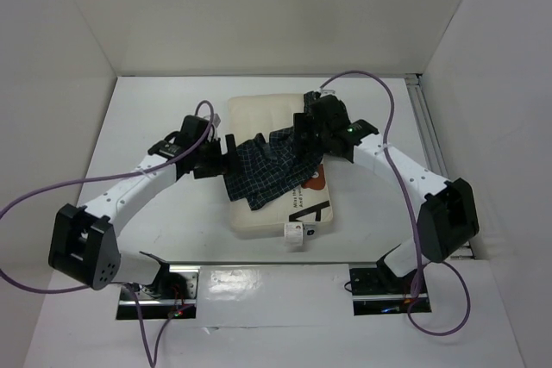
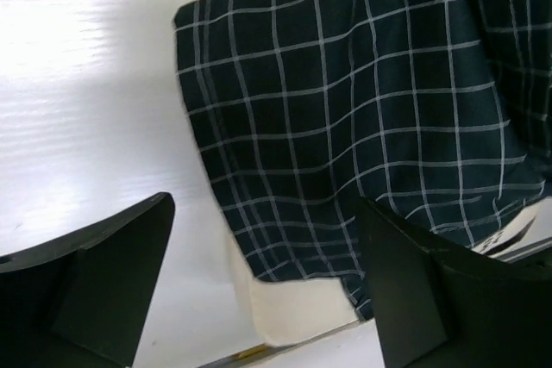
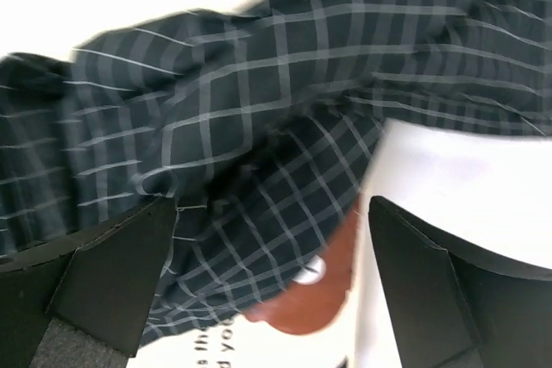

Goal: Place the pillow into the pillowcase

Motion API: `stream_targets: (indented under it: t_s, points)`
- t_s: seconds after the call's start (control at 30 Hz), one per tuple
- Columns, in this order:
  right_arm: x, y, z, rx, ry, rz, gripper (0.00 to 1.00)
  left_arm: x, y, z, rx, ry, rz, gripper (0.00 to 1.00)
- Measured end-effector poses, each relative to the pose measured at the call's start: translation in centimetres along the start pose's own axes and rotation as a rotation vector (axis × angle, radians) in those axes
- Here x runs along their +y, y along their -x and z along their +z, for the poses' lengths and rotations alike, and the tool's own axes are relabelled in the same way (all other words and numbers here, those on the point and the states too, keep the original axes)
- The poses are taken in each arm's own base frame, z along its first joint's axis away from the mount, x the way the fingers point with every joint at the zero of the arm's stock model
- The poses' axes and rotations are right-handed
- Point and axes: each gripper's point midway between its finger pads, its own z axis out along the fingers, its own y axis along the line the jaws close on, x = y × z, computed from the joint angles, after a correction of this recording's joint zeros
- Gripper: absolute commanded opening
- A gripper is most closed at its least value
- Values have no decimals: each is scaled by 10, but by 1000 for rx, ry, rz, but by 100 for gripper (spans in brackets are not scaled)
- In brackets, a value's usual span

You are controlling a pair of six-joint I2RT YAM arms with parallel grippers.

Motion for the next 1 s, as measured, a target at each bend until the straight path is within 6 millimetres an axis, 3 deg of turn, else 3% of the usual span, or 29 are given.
stream_targets:
  t_s: [0.1, 0.17, 0.2, 0.23, 0.3, 0.33, 0.37, 0.5, 0.57, 0.67, 0.73, 0.8, 0.9, 0.93, 1.0]
  points:
    - [14, 2, 10, 27, 54, -5, 84, -4, -2, 21, 38, -24, -16, 70]
    - [22, -4, 21, 64, 82, -6, 73, -1, -10, 35, 81, -18, -32, 47]
    - [24, -8, 26, 80, 89, -6, 60, -1, -13, 39, 96, -19, -40, 20]
    - [26, -11, 30, 95, 97, -6, 51, -3, -14, 40, 105, -26, -48, 4]
    - [30, -16, 35, 119, 127, 7, 31, -7, -11, 38, 106, -45, -40, 0]
    - [34, -16, 34, 121, 146, 8, 6, -11, -6, 35, 102, -57, -33, 0]
    - [37, -13, 33, 120, 162, 8, 0, -13, 0, 31, 95, -63, -27, 0]
    - [58, 20, 19, 60, 243, 17, 0, -24, 51, 3, -5, -89, -26, 0]
    - [74, 50, 8, 1, 294, 14, 0, -24, 88, -24, -100, -96, -37, 0]
    - [110, 117, -11, -123, 404, -2, 0, -19, 164, -91, -327, -112, -81, 0]
    - [134, 161, -25, -218, 475, -16, 0, -9, 217, -150, -485, -121, -116, 0]
    - [158, 199, -42, -316, 560, -33, 0, 2, 273, -221, -683, -130, -131, 0]
    - [198, 231, -68, -419, 714, -74, 0, 0, 310, -302, -863, -160, -98, 0]
    - [213, 238, -77, -448, 775, -91, 0, 0, 313, -325, -910, -162, -84, 0]
    - [235, 242, -80, -472, 860, -109, 0, 1, 308, -351, -957, -156, -67, 0]
